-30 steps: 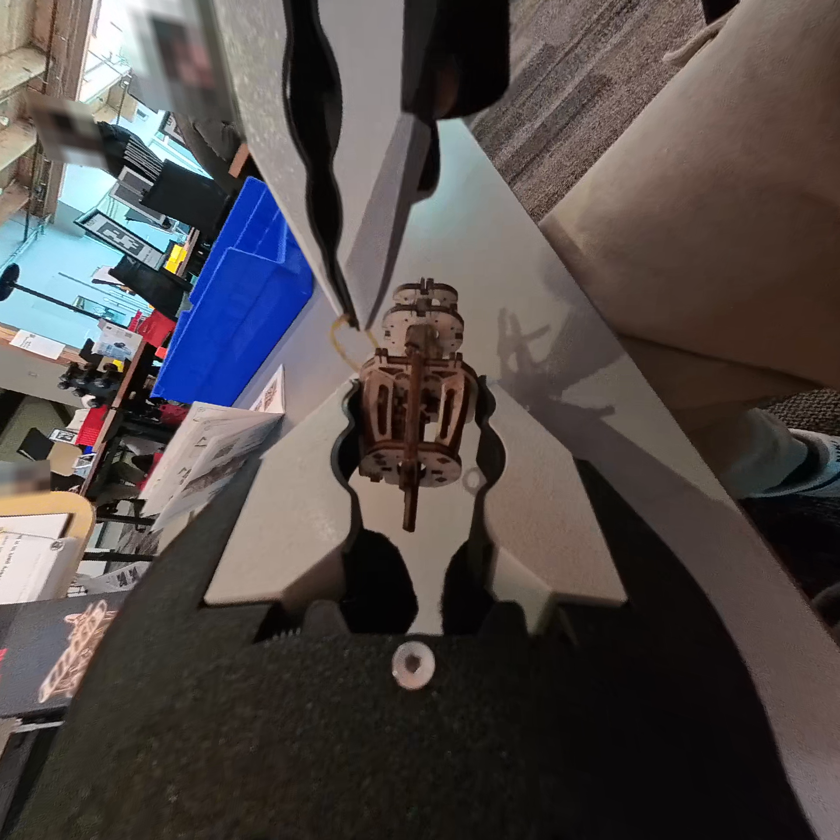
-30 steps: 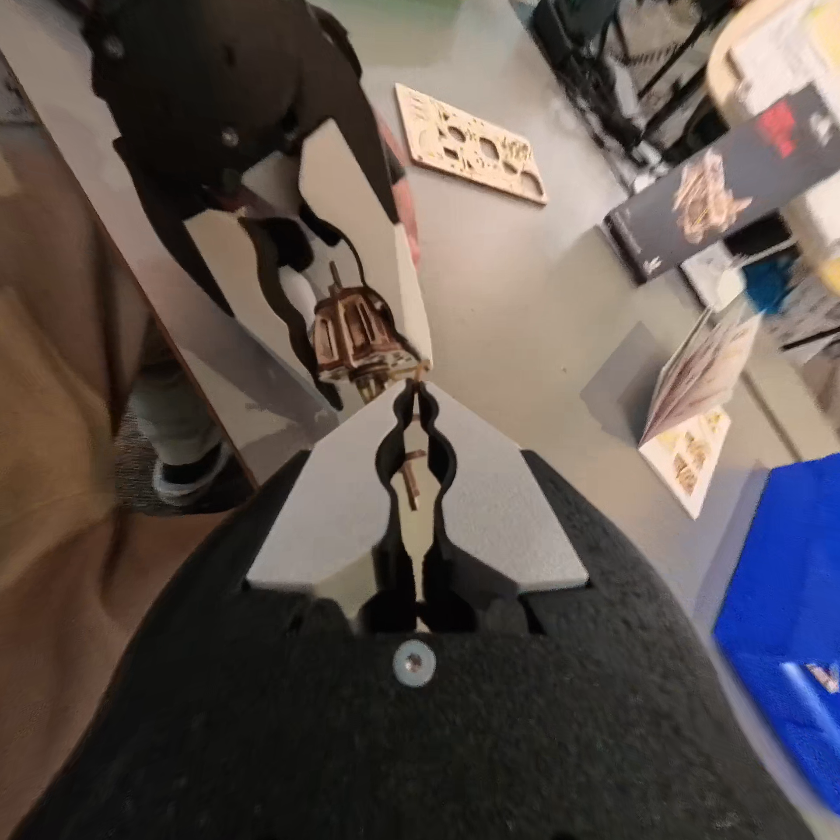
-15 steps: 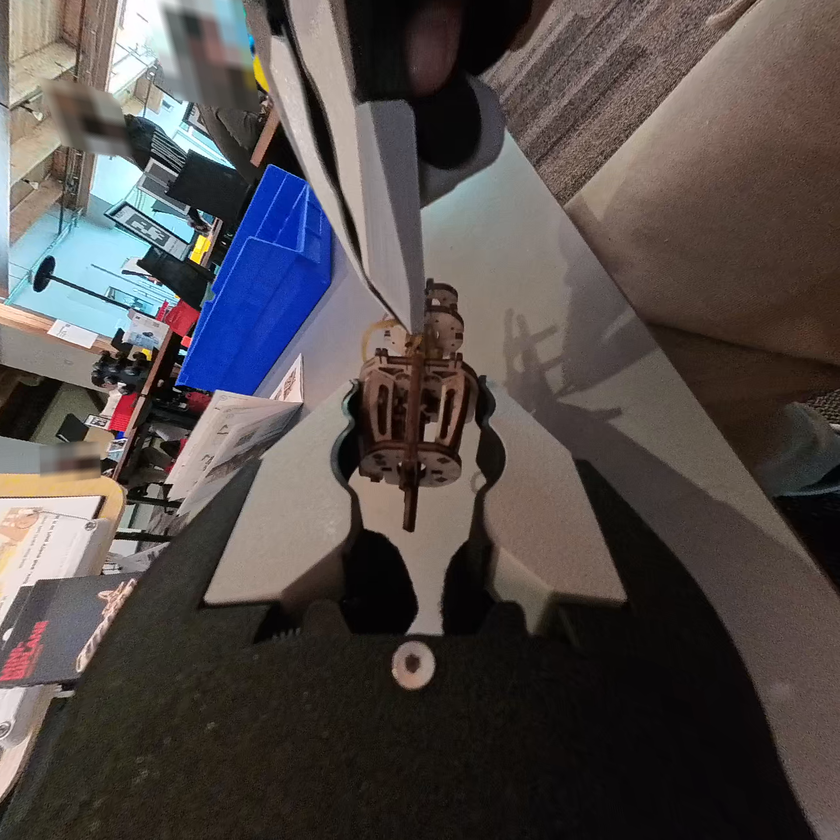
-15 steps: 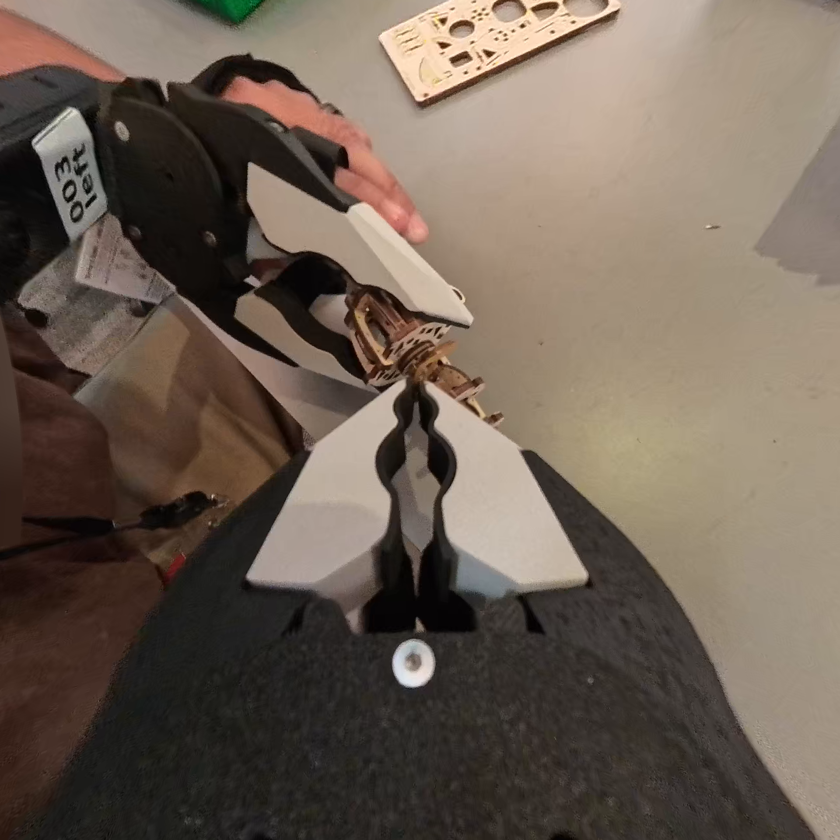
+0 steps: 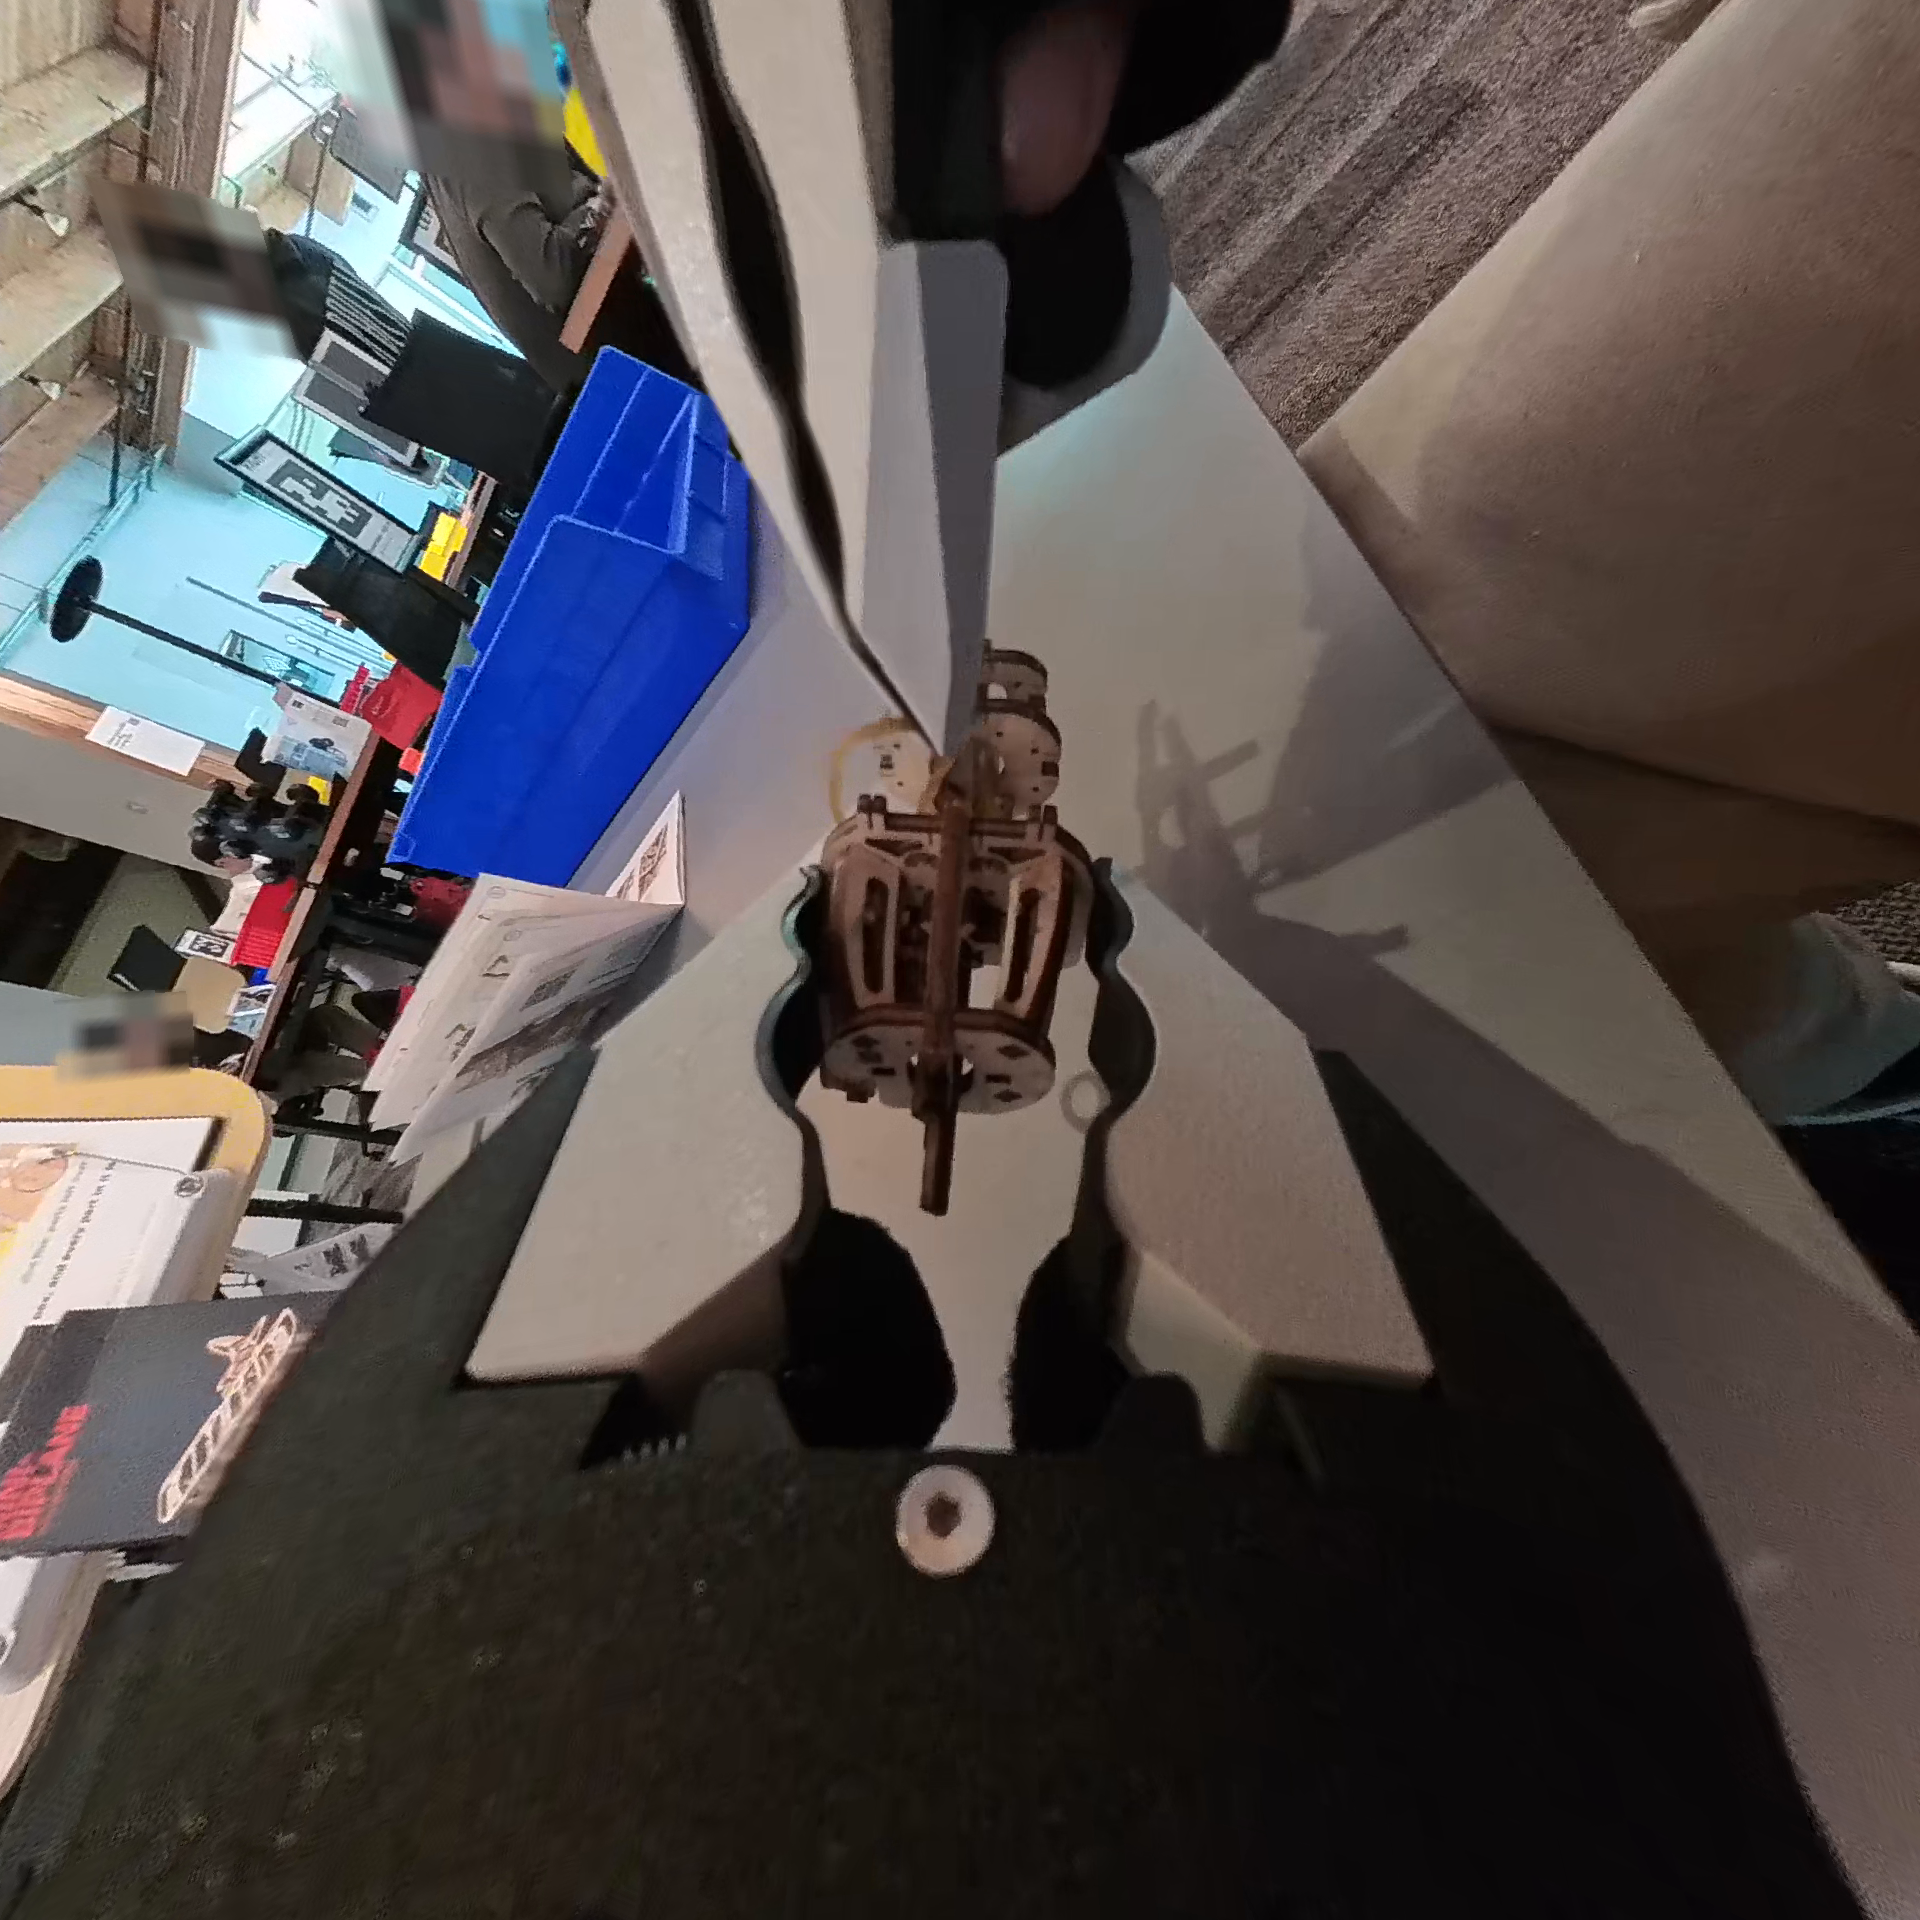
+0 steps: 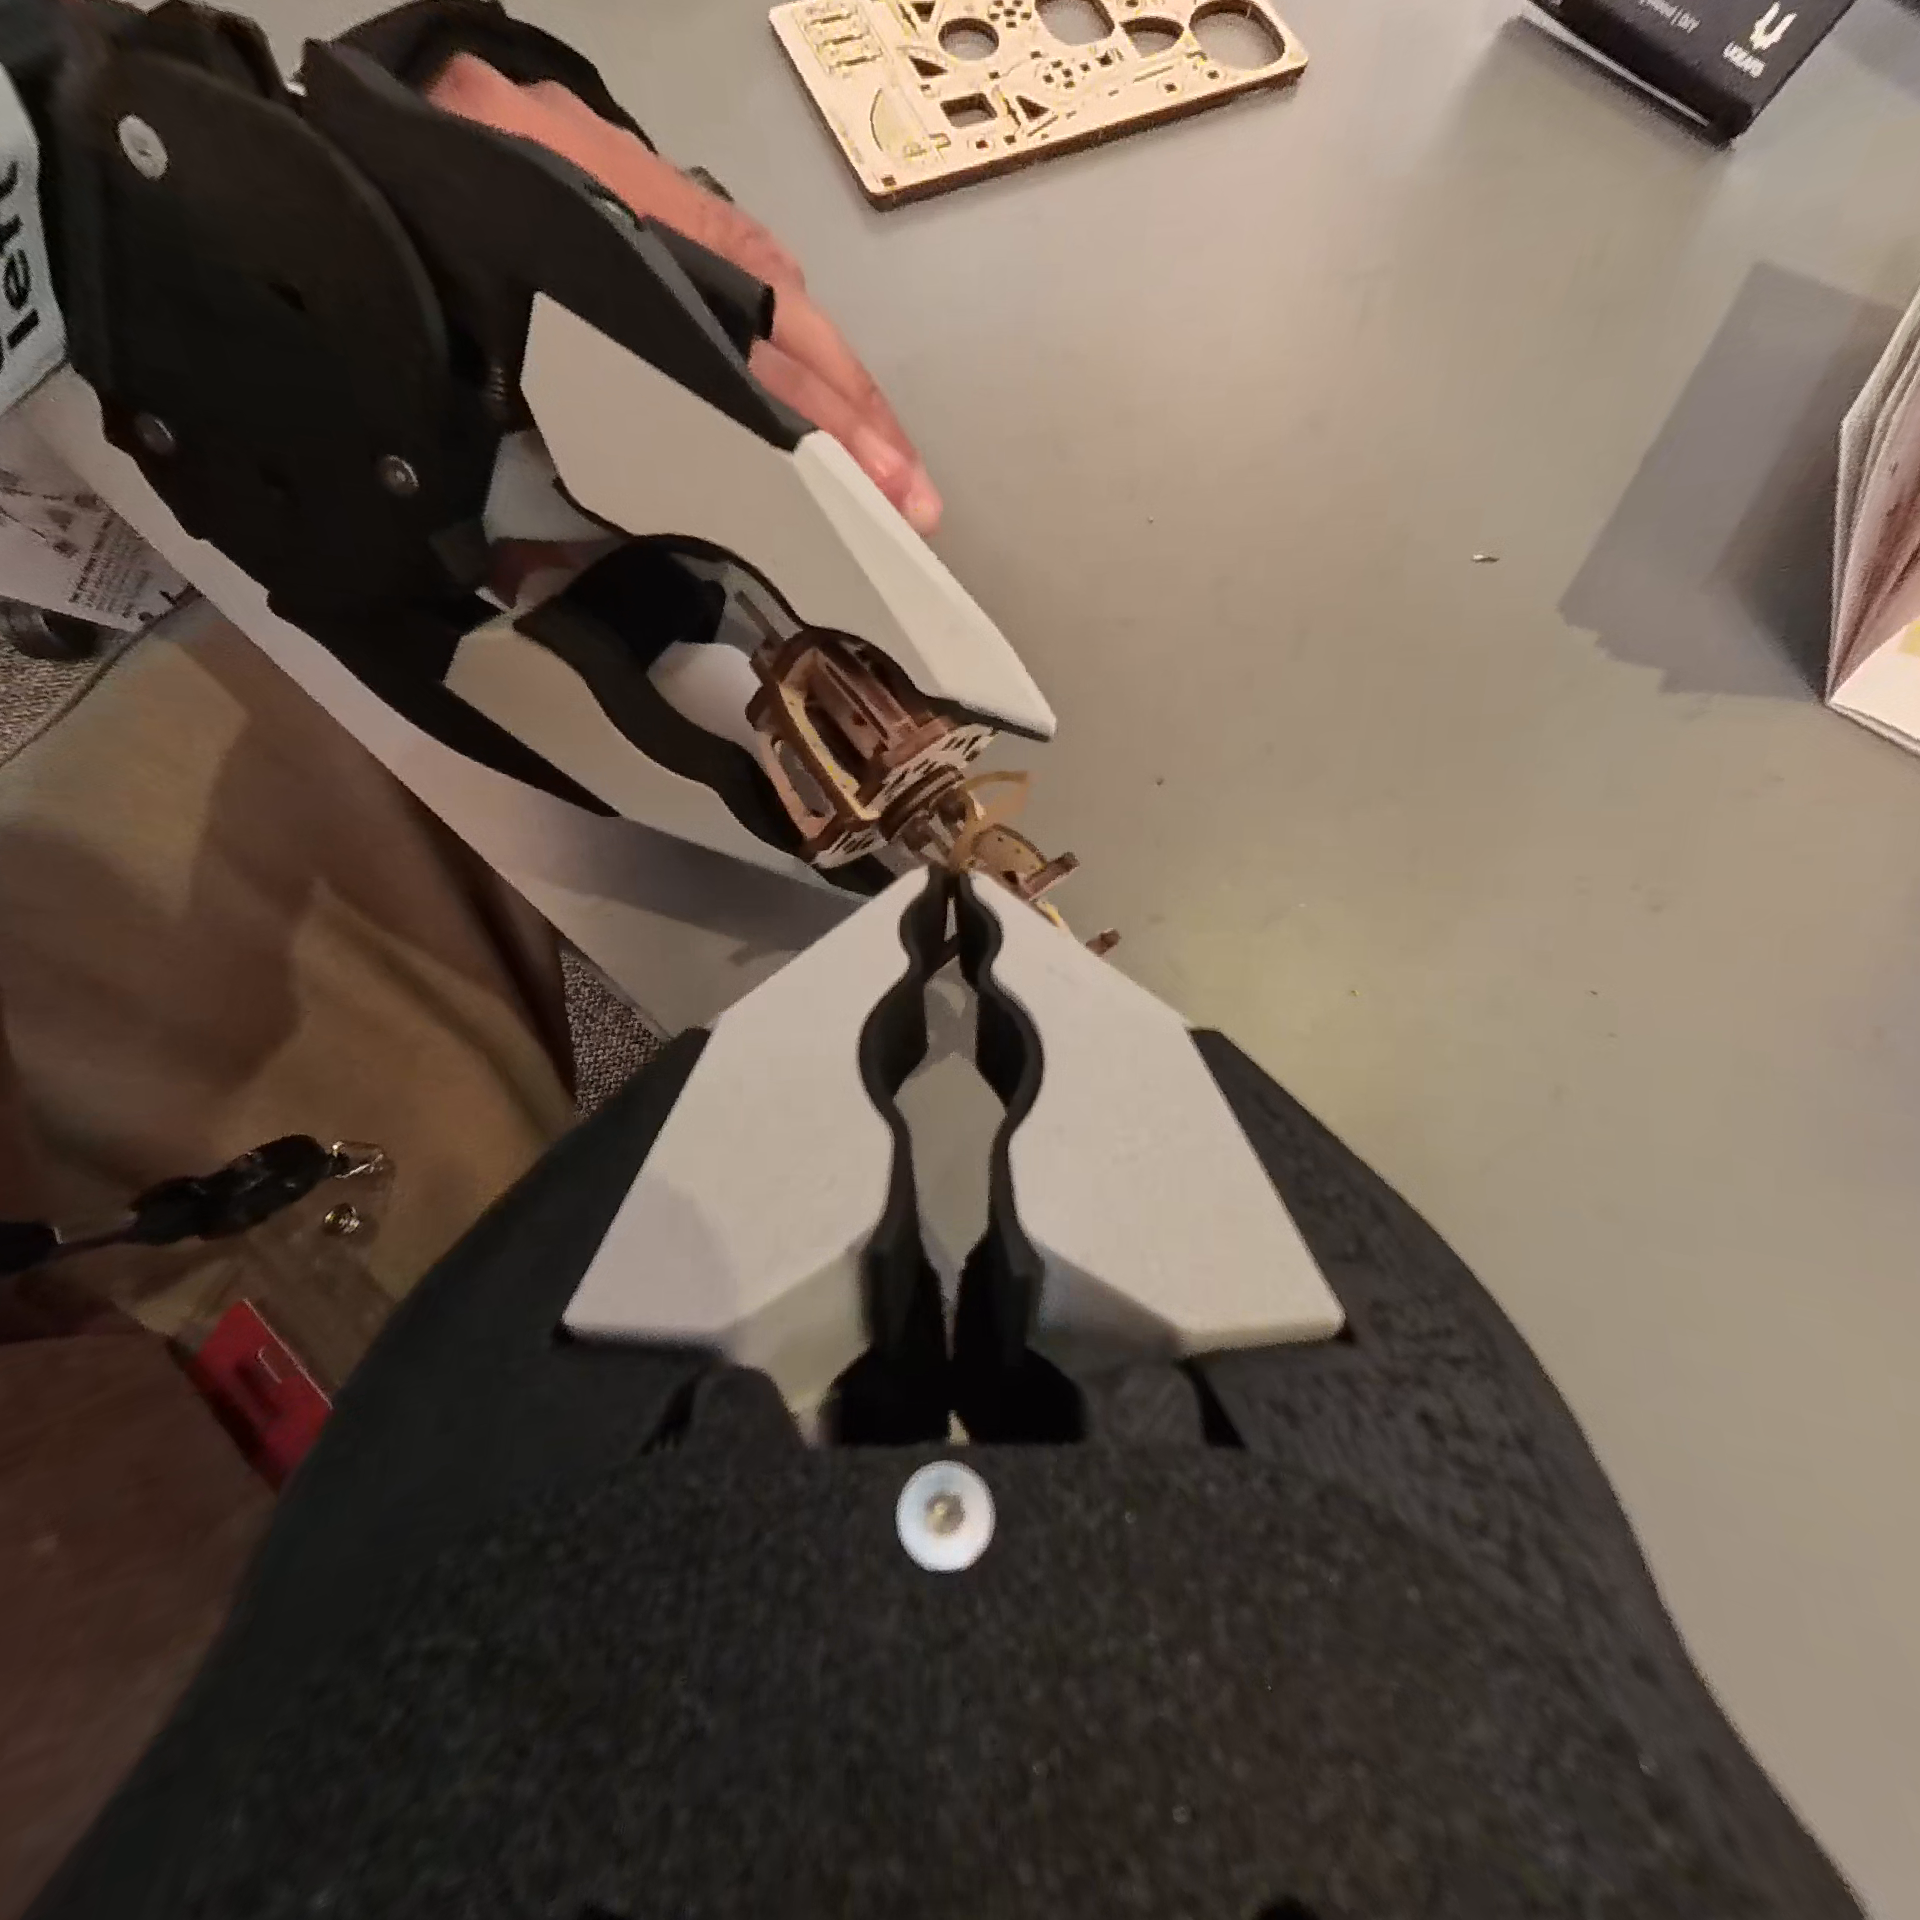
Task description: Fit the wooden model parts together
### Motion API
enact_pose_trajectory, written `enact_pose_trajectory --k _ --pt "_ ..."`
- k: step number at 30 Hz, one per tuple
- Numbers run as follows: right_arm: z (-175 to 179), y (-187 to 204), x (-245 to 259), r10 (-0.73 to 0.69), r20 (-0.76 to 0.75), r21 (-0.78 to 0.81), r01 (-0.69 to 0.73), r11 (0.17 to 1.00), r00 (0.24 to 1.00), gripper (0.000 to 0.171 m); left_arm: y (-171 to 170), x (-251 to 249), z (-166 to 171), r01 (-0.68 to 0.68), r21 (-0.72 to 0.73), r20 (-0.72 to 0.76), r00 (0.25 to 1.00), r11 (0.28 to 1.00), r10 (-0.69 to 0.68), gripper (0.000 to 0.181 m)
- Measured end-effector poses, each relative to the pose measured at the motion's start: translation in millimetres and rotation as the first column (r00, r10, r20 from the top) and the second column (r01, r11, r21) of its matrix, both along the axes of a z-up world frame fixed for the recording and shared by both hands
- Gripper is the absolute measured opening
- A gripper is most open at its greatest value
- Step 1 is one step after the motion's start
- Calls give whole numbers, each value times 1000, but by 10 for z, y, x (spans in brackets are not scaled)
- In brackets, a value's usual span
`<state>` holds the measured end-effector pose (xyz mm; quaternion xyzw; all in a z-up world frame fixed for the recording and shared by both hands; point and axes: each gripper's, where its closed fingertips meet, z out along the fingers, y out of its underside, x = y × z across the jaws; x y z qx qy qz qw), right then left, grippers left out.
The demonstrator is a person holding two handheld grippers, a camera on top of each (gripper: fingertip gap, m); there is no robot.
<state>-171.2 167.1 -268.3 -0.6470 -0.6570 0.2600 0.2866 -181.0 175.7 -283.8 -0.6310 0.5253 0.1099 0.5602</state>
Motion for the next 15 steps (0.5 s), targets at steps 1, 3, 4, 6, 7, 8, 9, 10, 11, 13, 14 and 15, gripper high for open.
enact_pose_trajectory --k 1,3,4,6,7,8,9,10,11,13,14,15 --pt "-11 -3 2 -4 8 6 4 1000 1000 0 0 -1 0 0 -2 1 1000 1000 0 47" --pt "-26 -1 0 -19 21 32 18 999 1000 0 1 -1 -10 -1 0 -6 1000 1000 1 47" --pt "-37 5 -1 -26 26 51 24 998 999 0 2 -2 -14 -1 1 -10 1000 1000 1 47" --pt "-51 13 -7 -43 32 75 41 996 999 0 6 -7 -22 -5 2 -17 1000 1000 5 47" --pt "-62 11 -9 -50 38 79 47 996 998 0 7 -8 -25 -5 0 -17 1000 1000 5 47" --pt "-69 12 -12 -61 41 79 57 995 997 0 5 -5 -28 -5 -4 -14 1000 1000 5 47" --pt "-73 17 -15 -73 42 77 69 995 996 0 5 -3 -28 -5 -3 -15 1000 1000 5 47" --pt "-82 18 -16 -83 45 74 80 994 995 0 7 -6 -31 -8 -3 -18 1000 1000 7 47" --pt "-86 19 -19 -96 47 71 92 993 994 0 6 -3 -32 -7 -4 -17 1000 1000 7 47" --pt "-99 26 -23 -125 54 77 120 990 991 0 9 -6 -39 -11 -5 -20 1000 1000 10 47" --pt "-111 24 -28 -138 60 86 132 987 989 0 8 -3 -40 -10 -4 -21 1000 1000 9 47" --pt "-128 26 -29 -153 69 100 146 984 986 0 5 3 -43 -8 -3 -23 1000 1000 8 47"
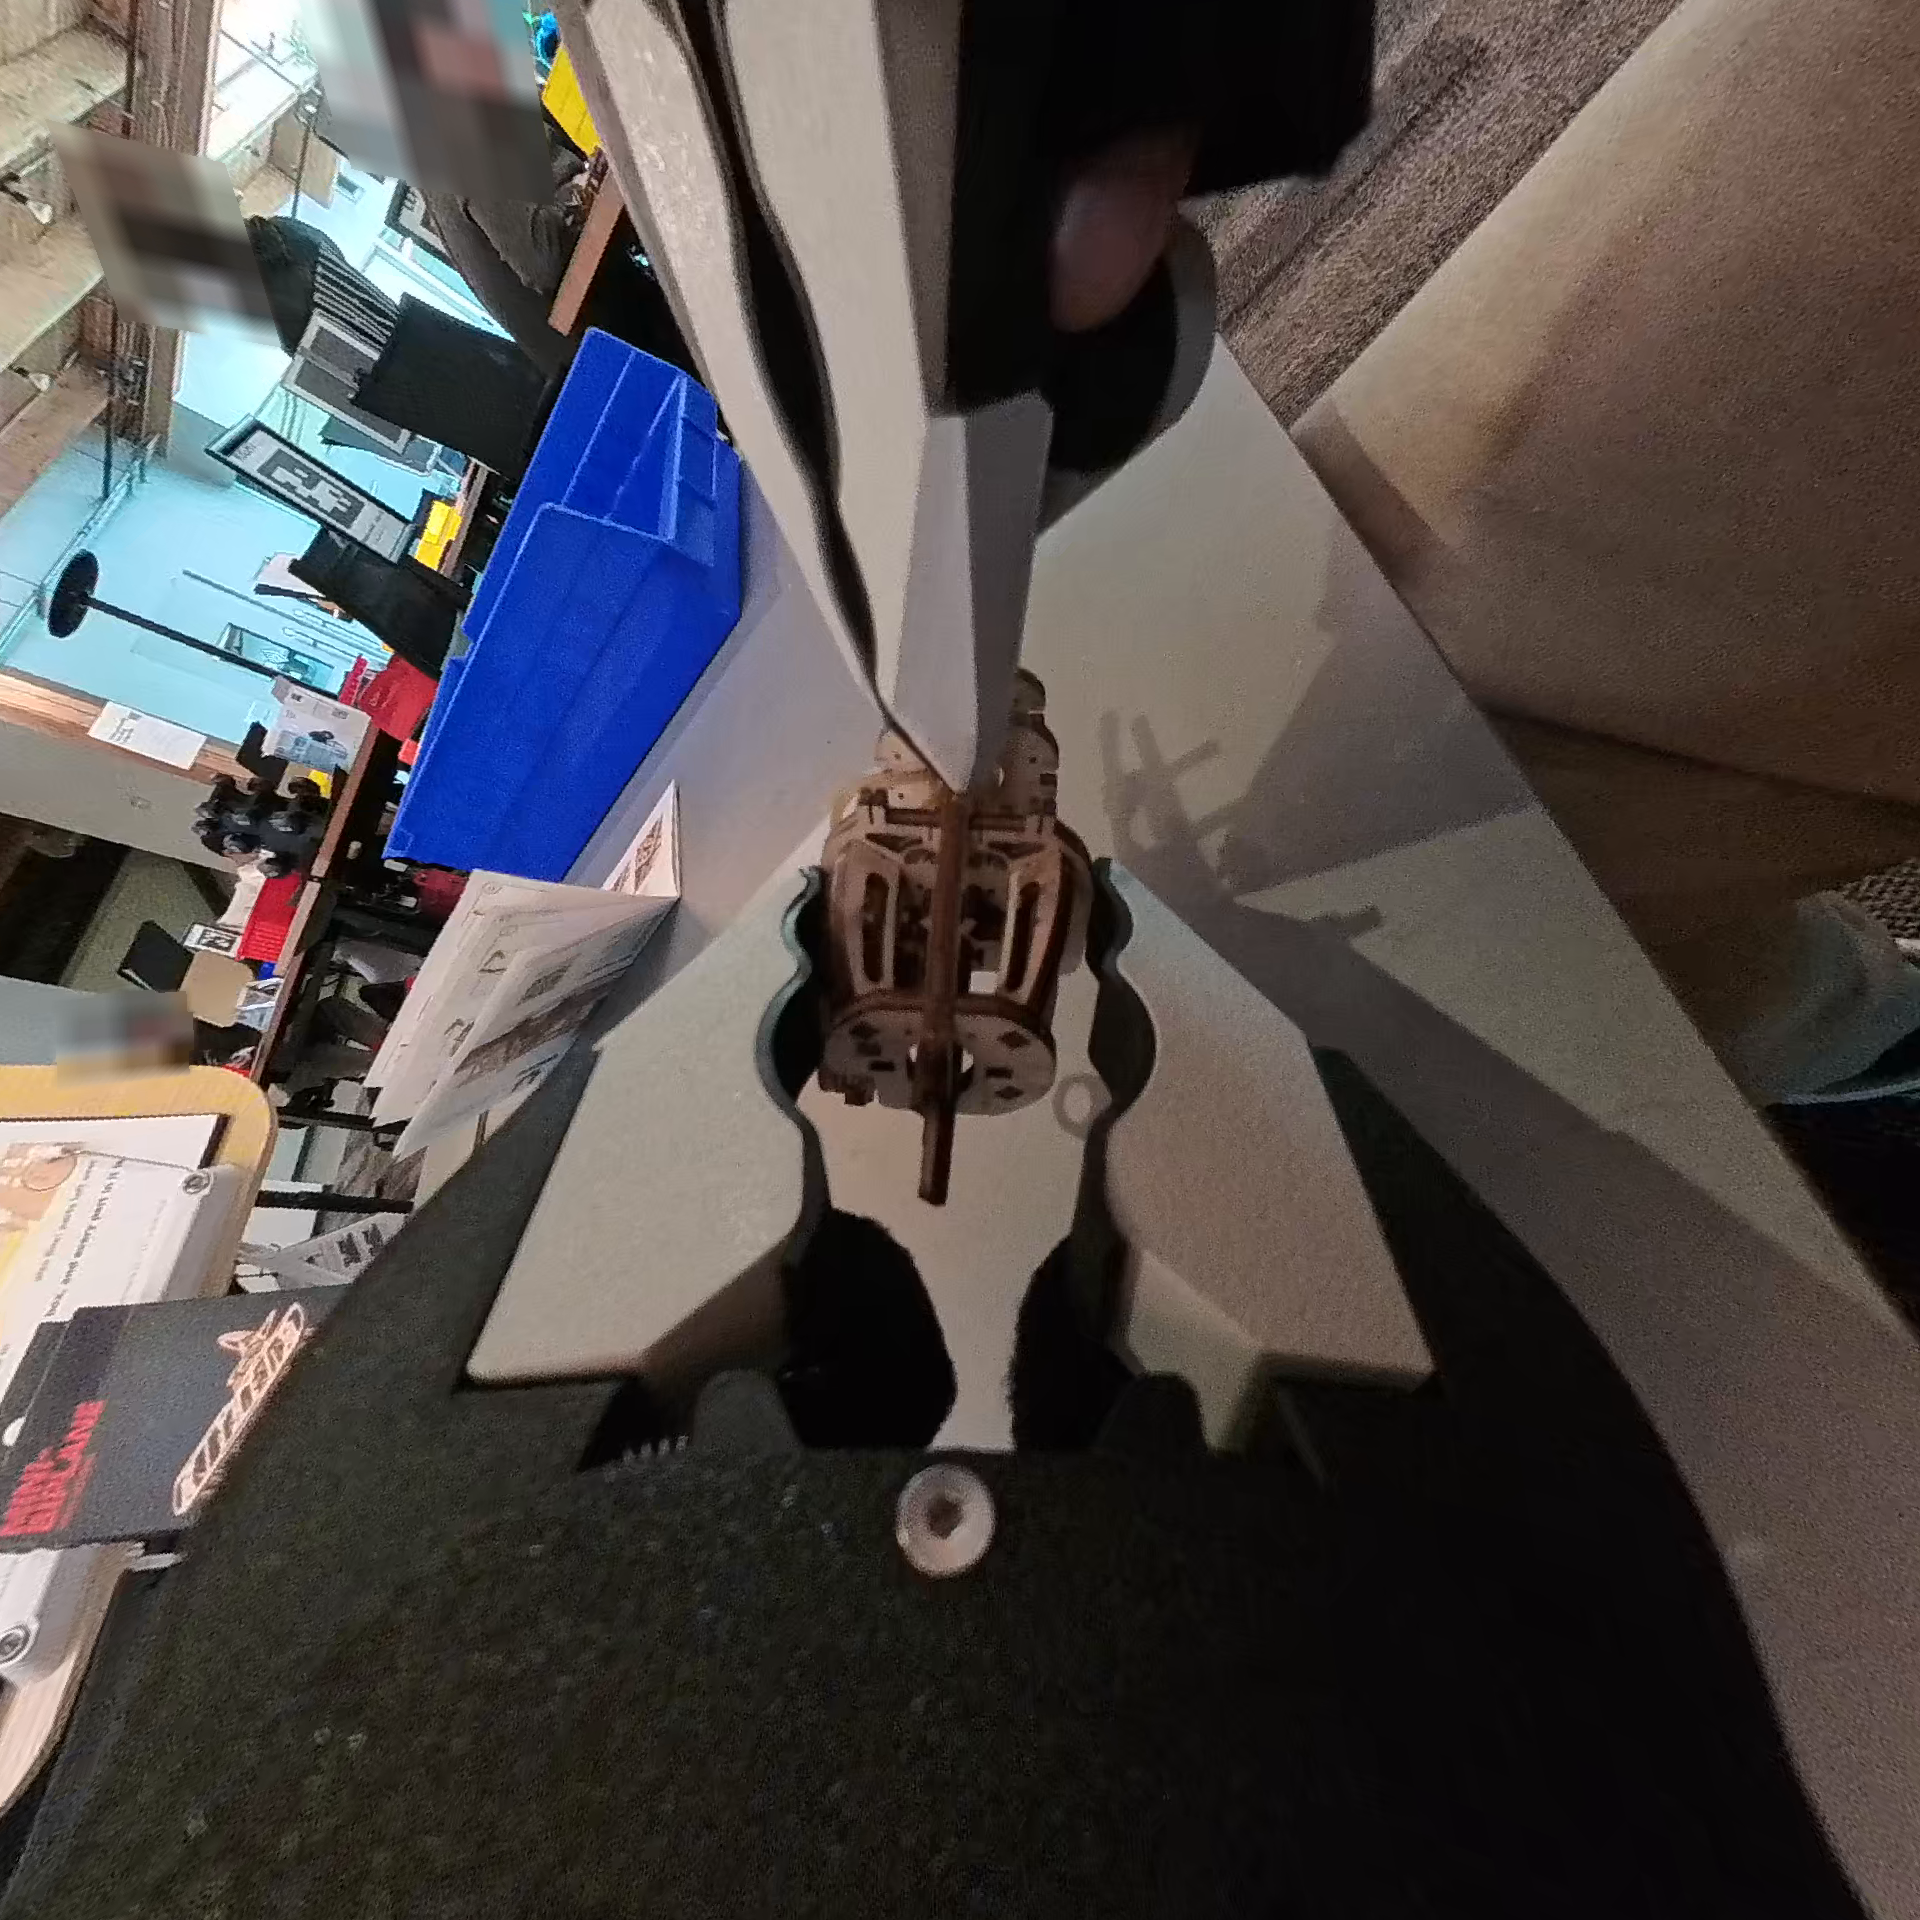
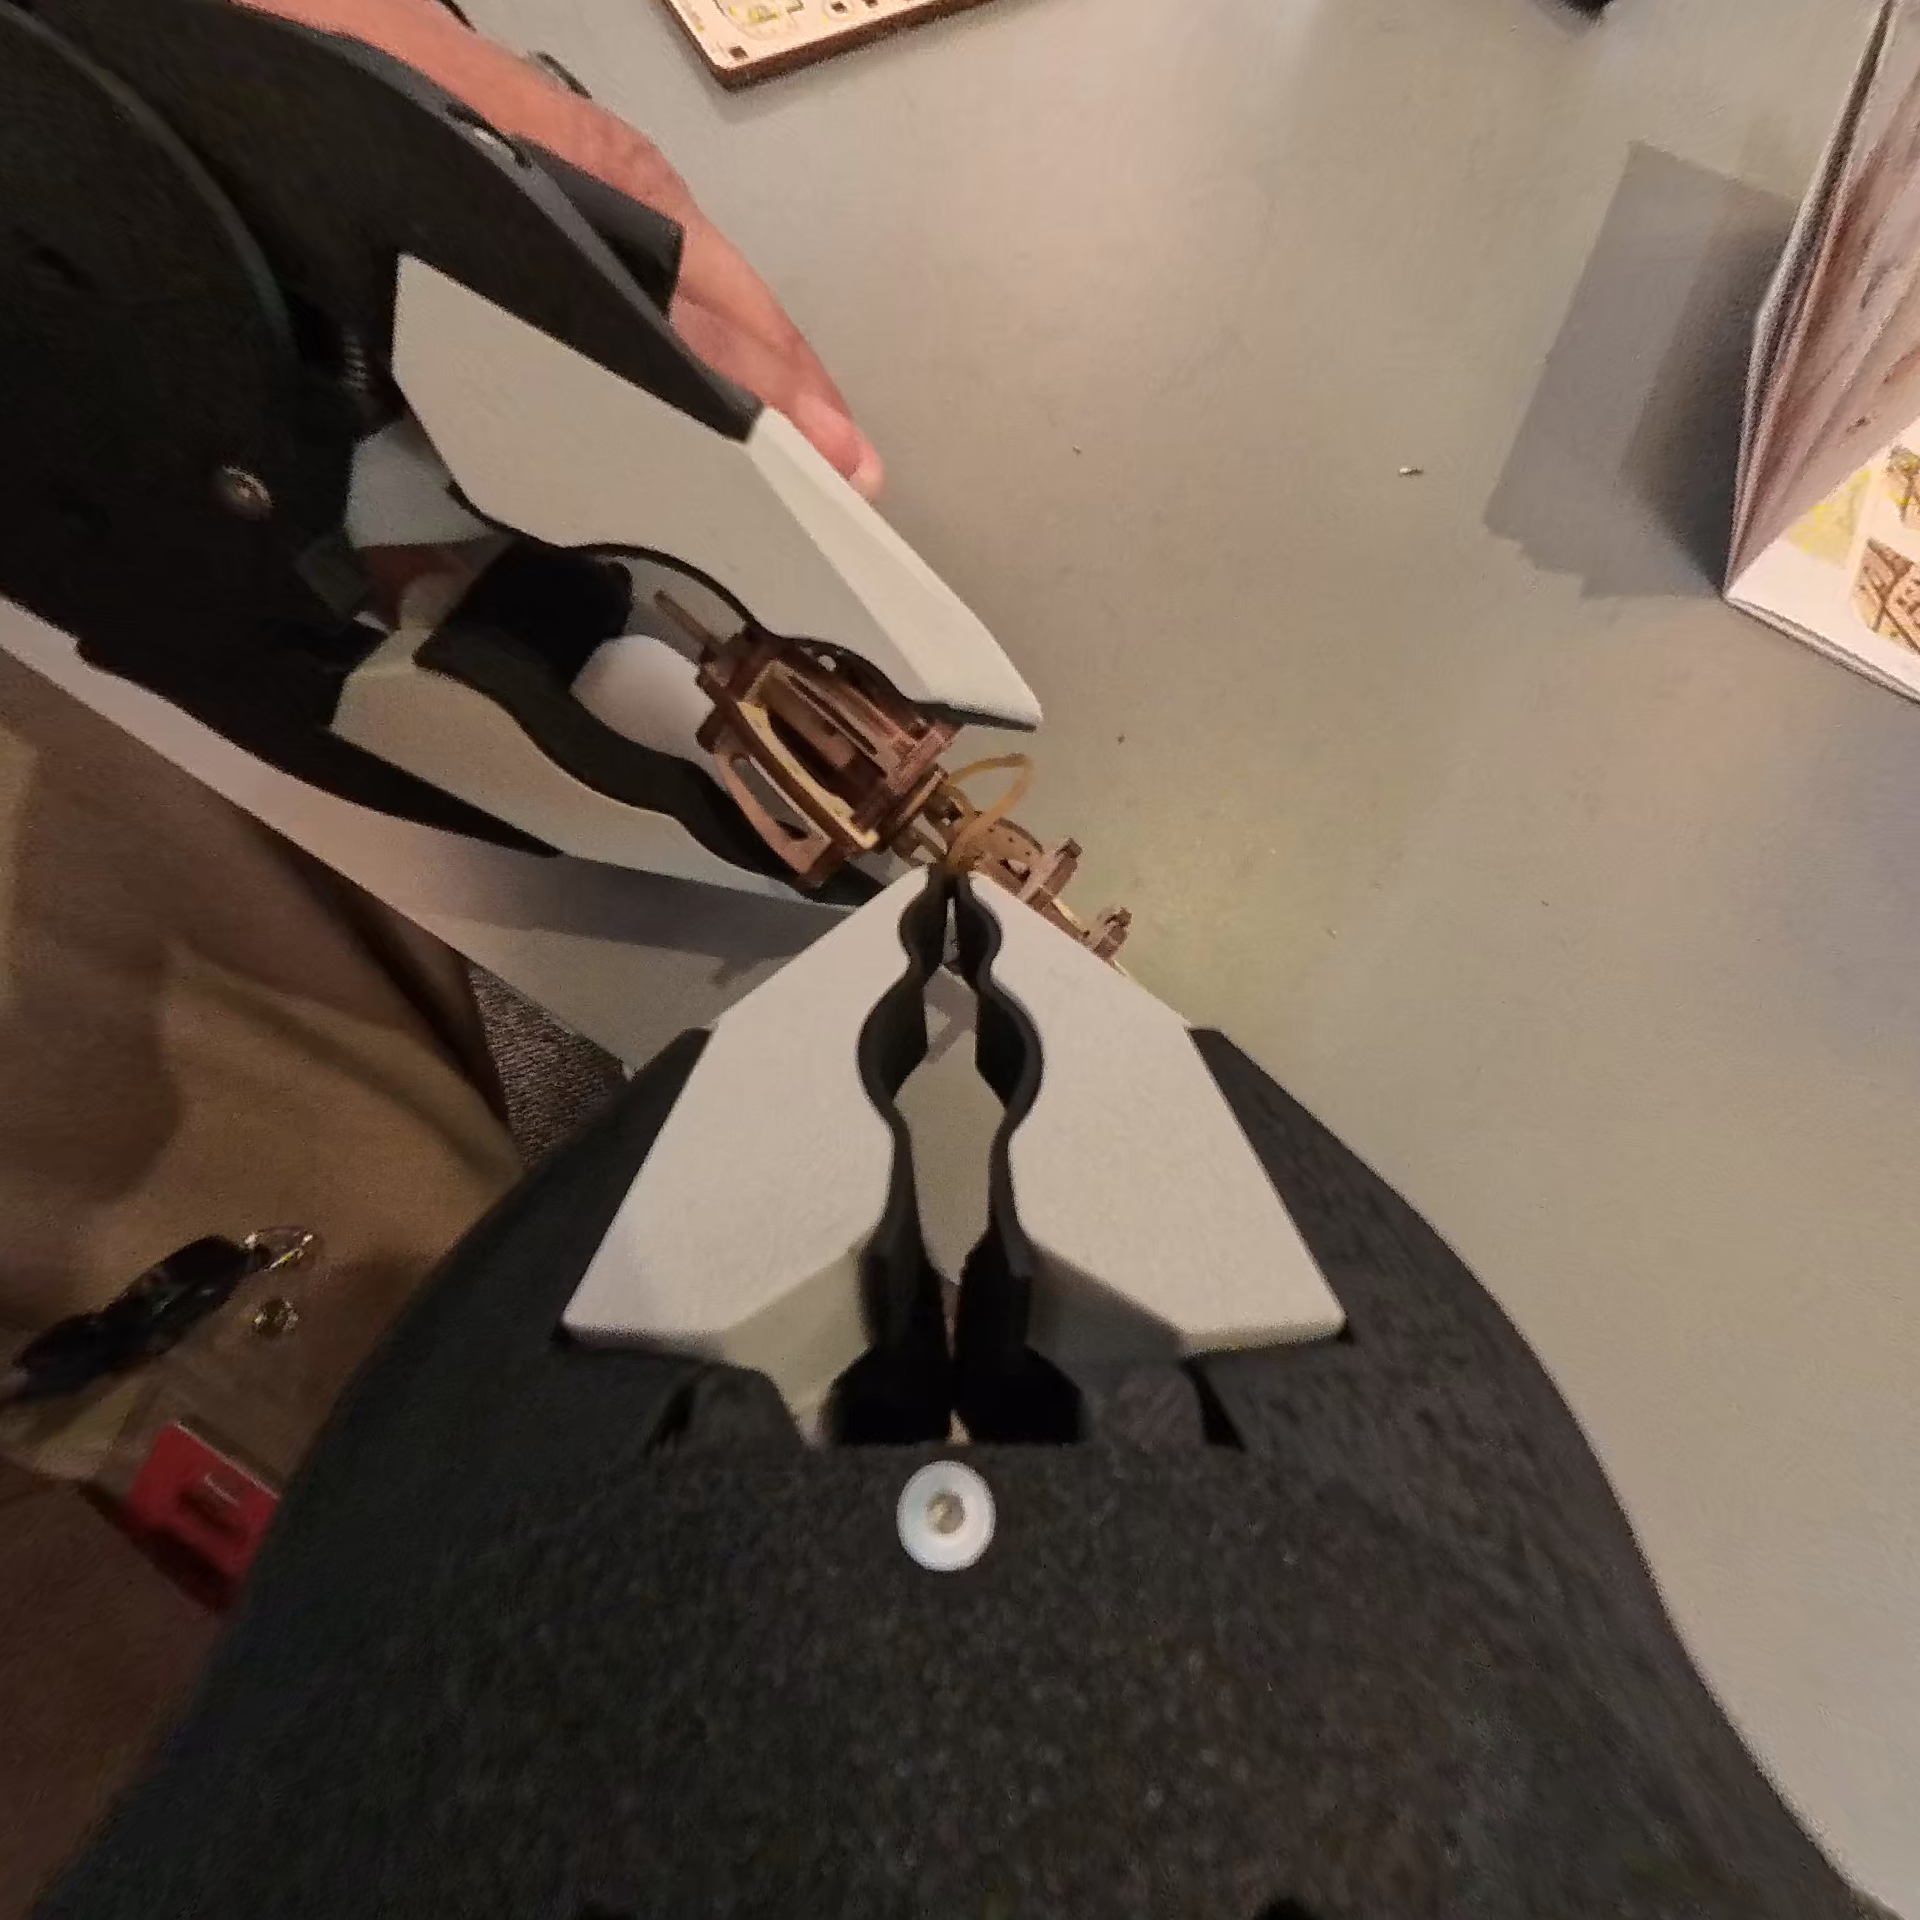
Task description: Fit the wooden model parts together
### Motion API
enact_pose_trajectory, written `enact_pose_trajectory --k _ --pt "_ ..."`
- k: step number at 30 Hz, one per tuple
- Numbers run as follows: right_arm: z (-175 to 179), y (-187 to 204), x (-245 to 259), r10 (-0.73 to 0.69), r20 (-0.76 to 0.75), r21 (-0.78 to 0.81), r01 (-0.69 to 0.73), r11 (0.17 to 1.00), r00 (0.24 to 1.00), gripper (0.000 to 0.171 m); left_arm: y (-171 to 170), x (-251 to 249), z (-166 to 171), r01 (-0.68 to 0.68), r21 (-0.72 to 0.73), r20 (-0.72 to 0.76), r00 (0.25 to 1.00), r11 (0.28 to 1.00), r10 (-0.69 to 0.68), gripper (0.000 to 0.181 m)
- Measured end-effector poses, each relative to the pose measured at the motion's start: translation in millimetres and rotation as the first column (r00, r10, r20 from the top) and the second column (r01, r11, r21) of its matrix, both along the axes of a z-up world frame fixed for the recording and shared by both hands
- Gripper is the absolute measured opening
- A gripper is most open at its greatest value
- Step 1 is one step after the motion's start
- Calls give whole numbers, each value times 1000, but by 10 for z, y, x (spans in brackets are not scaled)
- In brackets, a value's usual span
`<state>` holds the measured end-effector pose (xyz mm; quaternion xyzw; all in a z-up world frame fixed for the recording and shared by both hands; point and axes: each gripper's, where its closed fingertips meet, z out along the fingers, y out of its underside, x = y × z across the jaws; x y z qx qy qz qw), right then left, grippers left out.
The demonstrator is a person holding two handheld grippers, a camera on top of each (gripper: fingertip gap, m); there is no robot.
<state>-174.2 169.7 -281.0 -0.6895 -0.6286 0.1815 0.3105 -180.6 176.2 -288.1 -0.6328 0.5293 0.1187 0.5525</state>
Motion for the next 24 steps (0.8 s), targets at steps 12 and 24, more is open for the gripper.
enact_pose_trajectory --k 12,24 --pt "30 -7 36 -139 -44 -50 137 989 989 0 -20 21 5 12 119 -128 992 993 4 47" --pt "-56 -63 62 -161 -47 -135 153 979 986 0 -16 23 1 14 169 -181 983 985 17 46"
